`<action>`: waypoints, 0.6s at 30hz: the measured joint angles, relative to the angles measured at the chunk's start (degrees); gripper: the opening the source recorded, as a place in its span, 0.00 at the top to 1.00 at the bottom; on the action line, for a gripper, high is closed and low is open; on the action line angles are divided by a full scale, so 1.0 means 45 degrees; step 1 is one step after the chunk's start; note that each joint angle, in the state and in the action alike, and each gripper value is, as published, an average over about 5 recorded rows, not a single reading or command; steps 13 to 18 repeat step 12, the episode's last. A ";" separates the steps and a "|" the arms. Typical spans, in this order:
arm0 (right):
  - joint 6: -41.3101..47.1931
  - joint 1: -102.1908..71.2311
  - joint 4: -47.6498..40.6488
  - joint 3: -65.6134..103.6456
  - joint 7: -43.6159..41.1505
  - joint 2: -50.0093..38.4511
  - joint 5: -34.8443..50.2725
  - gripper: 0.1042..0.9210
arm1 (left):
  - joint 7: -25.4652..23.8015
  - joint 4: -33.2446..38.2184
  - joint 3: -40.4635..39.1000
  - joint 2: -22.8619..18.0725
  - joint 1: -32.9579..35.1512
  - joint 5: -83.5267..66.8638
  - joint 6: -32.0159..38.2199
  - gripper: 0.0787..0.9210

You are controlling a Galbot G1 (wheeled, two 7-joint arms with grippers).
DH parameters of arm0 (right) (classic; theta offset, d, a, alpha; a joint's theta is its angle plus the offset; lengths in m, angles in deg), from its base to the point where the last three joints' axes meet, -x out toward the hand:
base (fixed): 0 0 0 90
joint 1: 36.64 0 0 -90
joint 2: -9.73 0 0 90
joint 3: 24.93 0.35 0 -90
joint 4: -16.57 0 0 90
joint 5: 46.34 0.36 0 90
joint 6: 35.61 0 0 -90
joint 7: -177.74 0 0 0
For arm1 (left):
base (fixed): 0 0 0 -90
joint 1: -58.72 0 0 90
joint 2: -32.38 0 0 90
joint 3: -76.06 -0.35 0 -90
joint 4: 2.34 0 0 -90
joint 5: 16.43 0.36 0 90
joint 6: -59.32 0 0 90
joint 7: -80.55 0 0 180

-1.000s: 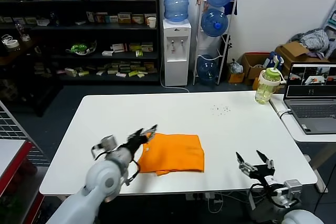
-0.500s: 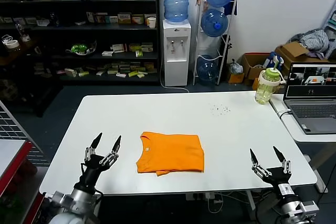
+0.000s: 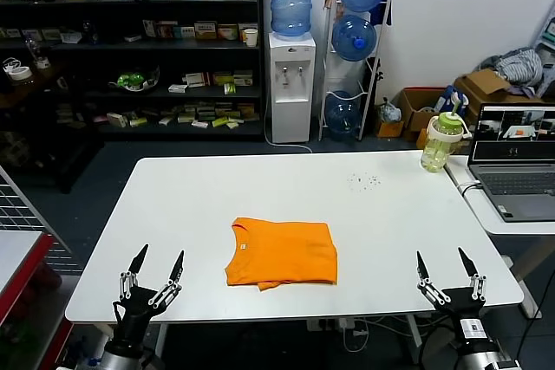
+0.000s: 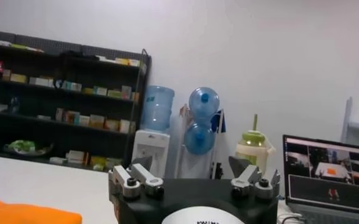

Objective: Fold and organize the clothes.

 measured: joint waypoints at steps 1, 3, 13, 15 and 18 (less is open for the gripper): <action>-0.0076 -0.0001 -0.0004 0.0023 -0.0011 0.0078 -0.0051 0.12 | -0.0024 0.0005 0.0040 -0.0063 0.0051 0.0085 0.0074 0.12; -0.0213 -0.0015 -0.0005 0.0057 -0.0029 0.0221 -0.0143 0.12 | -0.0065 0.0028 0.0124 -0.0167 0.0141 0.0244 0.0205 0.12; -0.0678 -0.0171 0.0007 0.0045 -0.0107 0.0677 -0.0510 0.12 | -0.0163 0.0149 0.0520 -0.0353 0.0443 0.0577 0.0560 0.12; -0.0678 -0.0171 0.0007 0.0045 -0.0107 0.0677 -0.0510 0.12 | -0.0163 0.0149 0.0520 -0.0353 0.0443 0.0577 0.0560 0.12; -0.0678 -0.0171 0.0007 0.0045 -0.0107 0.0677 -0.0510 0.12 | -0.0163 0.0149 0.0520 -0.0353 0.0443 0.0577 0.0560 0.12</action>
